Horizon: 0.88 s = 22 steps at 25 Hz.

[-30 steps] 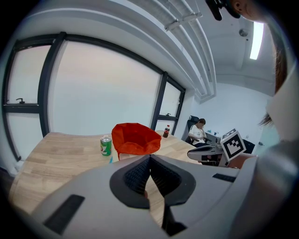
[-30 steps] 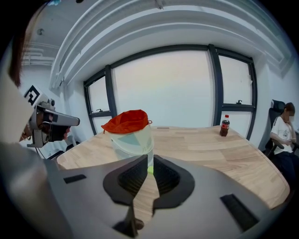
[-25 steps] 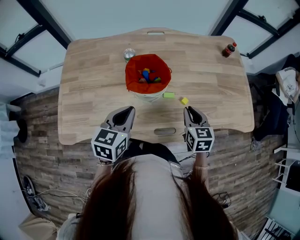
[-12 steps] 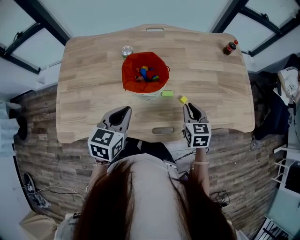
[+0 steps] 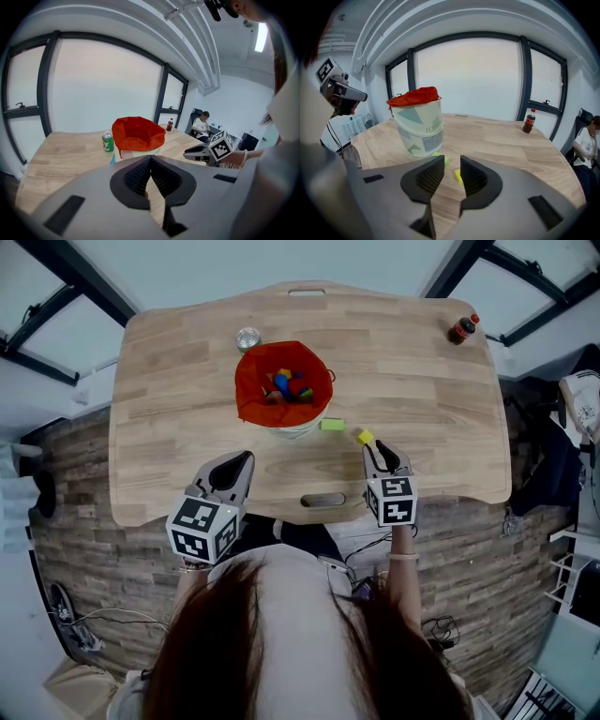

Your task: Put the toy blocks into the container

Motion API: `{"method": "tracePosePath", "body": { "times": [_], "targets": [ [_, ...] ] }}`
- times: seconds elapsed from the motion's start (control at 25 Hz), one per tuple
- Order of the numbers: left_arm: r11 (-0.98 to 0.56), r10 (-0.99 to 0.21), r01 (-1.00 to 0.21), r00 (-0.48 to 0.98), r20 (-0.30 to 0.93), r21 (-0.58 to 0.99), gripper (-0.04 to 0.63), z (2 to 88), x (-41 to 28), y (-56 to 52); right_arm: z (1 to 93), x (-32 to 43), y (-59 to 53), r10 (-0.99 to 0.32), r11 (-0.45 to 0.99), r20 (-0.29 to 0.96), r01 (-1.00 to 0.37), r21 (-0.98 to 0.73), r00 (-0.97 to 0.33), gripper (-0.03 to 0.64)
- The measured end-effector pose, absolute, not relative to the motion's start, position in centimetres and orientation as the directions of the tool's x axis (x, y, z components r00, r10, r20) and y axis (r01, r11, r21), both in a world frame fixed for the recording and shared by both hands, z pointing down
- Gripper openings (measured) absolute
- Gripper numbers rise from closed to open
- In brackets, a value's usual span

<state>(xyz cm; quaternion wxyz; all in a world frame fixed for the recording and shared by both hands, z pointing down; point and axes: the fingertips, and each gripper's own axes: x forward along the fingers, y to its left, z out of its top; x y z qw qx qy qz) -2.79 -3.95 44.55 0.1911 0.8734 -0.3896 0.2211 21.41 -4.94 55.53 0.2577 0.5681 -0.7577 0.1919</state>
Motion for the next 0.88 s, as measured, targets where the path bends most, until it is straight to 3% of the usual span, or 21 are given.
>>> {"method": "tracePosePath", "body": {
  "times": [0.88],
  "targets": [
    [-0.597,-0.612,-0.794,0.546,0.572,0.118,0.009,44.9,-3.4,-5.6,60.7,22.5,-6.8,-0.665,0.366,0.703,-0.931,0.012,-0.252,0.160]
  ]
}}
